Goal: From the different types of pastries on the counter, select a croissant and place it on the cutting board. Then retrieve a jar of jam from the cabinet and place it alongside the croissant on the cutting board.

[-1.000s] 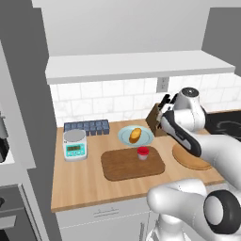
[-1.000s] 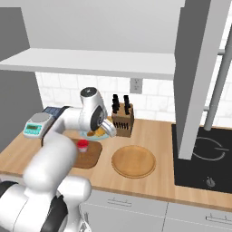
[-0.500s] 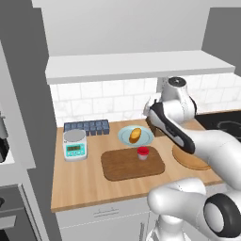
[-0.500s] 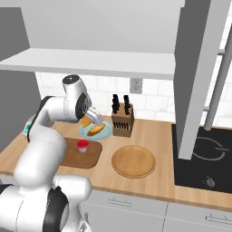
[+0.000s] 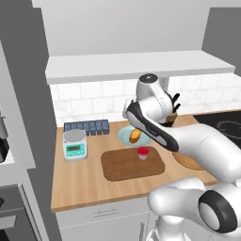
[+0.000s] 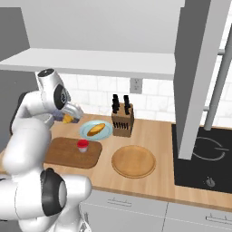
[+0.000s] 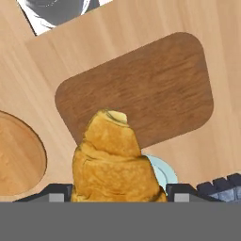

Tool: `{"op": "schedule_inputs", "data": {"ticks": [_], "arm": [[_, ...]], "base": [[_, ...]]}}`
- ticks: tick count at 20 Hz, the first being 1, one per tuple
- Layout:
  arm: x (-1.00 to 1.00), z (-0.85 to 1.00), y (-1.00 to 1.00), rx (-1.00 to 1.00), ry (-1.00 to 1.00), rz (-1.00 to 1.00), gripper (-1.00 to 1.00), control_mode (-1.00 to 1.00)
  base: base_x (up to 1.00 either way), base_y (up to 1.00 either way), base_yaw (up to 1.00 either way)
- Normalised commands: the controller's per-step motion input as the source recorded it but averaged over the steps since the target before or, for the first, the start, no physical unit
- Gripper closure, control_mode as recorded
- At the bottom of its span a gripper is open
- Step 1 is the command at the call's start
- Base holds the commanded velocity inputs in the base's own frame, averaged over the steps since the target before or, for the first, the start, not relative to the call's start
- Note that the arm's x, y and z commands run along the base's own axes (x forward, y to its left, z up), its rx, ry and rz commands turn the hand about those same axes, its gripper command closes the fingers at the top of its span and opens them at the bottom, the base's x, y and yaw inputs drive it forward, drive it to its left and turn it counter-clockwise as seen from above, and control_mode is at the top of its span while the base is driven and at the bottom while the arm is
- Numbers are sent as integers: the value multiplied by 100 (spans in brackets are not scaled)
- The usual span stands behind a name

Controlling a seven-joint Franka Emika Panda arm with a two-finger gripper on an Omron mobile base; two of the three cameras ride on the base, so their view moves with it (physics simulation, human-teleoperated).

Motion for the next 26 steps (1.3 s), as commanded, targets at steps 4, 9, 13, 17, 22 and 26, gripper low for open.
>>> {"op": "schedule_inputs", "data": {"ticks": [4,9,13,17,22,26], "arm": [[-17,0,69,-7,14,3,100,-100],[-39,0,46,0,19,4,100,-100],[-55,-32,12,-3,16,11,100,-100],[-66,-52,0,-7,1,12,100,-100],[-30,-51,0,-3,-6,8,100,-100],[31,-34,0,0,-2,11,100,-100]], "base": [[0,0,0],[0,0,0],[0,0,0],[0,0,0],[0,0,0],[0,0,0]]}}
